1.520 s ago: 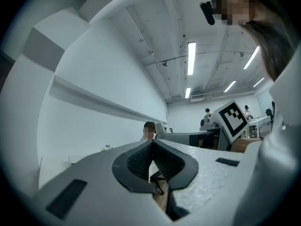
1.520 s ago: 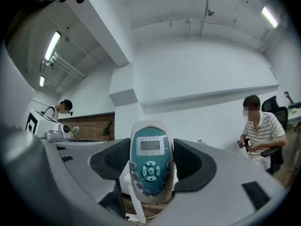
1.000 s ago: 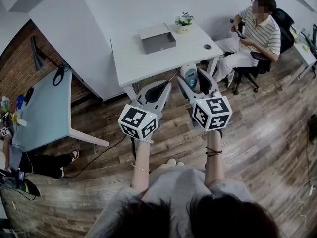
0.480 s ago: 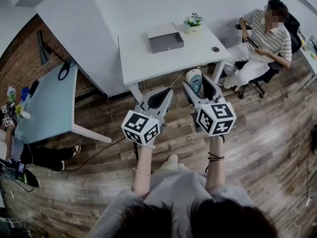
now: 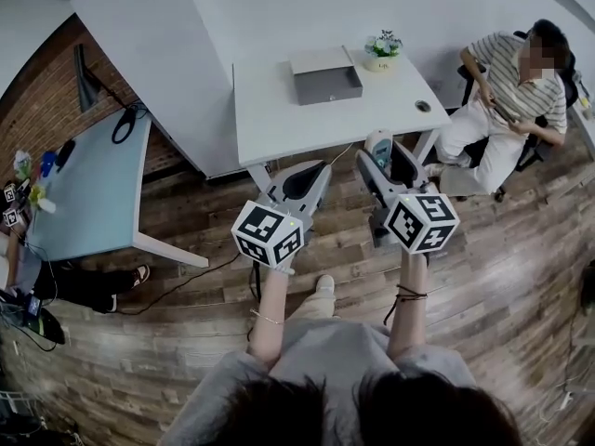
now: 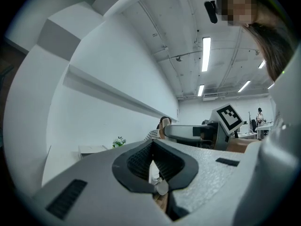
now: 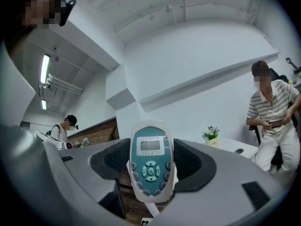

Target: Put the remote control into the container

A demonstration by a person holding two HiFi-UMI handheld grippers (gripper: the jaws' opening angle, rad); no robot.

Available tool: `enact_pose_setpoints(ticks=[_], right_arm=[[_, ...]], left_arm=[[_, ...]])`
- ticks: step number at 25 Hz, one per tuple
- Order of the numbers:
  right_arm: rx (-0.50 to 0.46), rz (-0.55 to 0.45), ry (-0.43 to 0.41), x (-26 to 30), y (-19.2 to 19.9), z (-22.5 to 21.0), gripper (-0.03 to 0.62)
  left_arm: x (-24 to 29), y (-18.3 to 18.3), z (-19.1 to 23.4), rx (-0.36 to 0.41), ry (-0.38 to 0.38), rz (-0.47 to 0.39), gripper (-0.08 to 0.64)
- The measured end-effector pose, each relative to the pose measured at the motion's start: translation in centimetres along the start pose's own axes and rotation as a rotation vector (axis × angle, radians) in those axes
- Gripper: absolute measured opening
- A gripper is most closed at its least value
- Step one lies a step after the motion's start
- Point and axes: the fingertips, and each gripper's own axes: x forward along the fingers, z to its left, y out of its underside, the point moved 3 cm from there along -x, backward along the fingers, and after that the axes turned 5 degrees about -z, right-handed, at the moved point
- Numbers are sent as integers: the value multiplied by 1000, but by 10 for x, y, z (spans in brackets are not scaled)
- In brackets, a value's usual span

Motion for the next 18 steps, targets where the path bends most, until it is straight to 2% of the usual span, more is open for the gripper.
enact_pose_setpoints(ticks=[7,18], right_arm=[[-27,-6,11,48,-7,-30,284],[-75,3,7,102,-11,-57,284]], left_arm=[[47,-8,41,13,35,-13,3],[103,-3,82,-4,102,-20,3]])
